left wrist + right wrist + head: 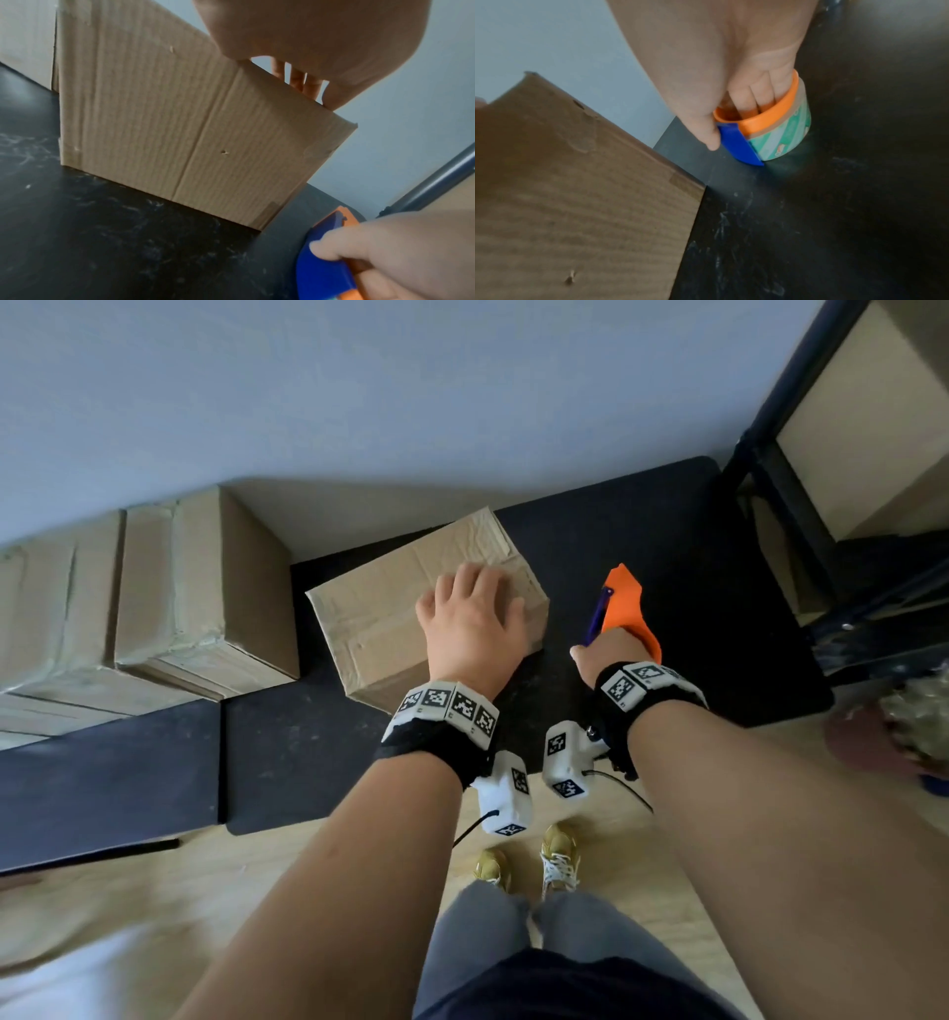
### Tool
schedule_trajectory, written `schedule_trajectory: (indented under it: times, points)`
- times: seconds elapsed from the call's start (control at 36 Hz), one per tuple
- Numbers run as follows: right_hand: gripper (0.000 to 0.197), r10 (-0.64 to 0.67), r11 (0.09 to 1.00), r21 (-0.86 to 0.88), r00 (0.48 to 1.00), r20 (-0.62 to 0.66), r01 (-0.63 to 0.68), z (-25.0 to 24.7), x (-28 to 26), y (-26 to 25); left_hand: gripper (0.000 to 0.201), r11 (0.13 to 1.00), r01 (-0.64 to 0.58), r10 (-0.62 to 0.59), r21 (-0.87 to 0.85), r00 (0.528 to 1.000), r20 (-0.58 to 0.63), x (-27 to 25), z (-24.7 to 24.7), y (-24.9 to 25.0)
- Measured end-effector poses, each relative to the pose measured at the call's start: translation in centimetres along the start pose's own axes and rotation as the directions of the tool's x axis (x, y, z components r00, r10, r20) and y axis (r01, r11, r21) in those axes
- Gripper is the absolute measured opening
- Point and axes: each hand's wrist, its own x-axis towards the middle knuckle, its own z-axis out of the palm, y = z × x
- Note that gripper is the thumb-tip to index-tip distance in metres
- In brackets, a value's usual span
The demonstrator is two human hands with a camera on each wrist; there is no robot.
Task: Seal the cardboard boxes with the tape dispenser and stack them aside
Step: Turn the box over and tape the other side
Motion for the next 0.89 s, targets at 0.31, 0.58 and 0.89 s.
schedule_trajectory:
  times: [0.31, 0.58, 0.89]
  points:
    - [0.041, -0.044, 0.994, 0.107, 0.998, 0.043, 0.039, -2.1, -1.1, -0.5, 0.031, 0.998, -0.012, 0.015, -0.060, 0.999, 0.051, 1.0, -0.5, -1.1]
    - [0.052, 0.000, 0.852, 0.522, 0.995, -0.102, 0.053, -5.9, -4.5, -2.4, 0.023, 0.979, 0.126, -0.085, -0.159, 0.966, 0.246, 3.4, -2.9, -0.6]
    - [0.040, -0.166, 0.755, 0.598, 0.961, -0.220, 0.267, -9.8, -9.2, -3.8, 0.044, 0.517, 0.657, -0.147, -0.549, 0.700, 0.699, 10.3, -7.8, 1.8]
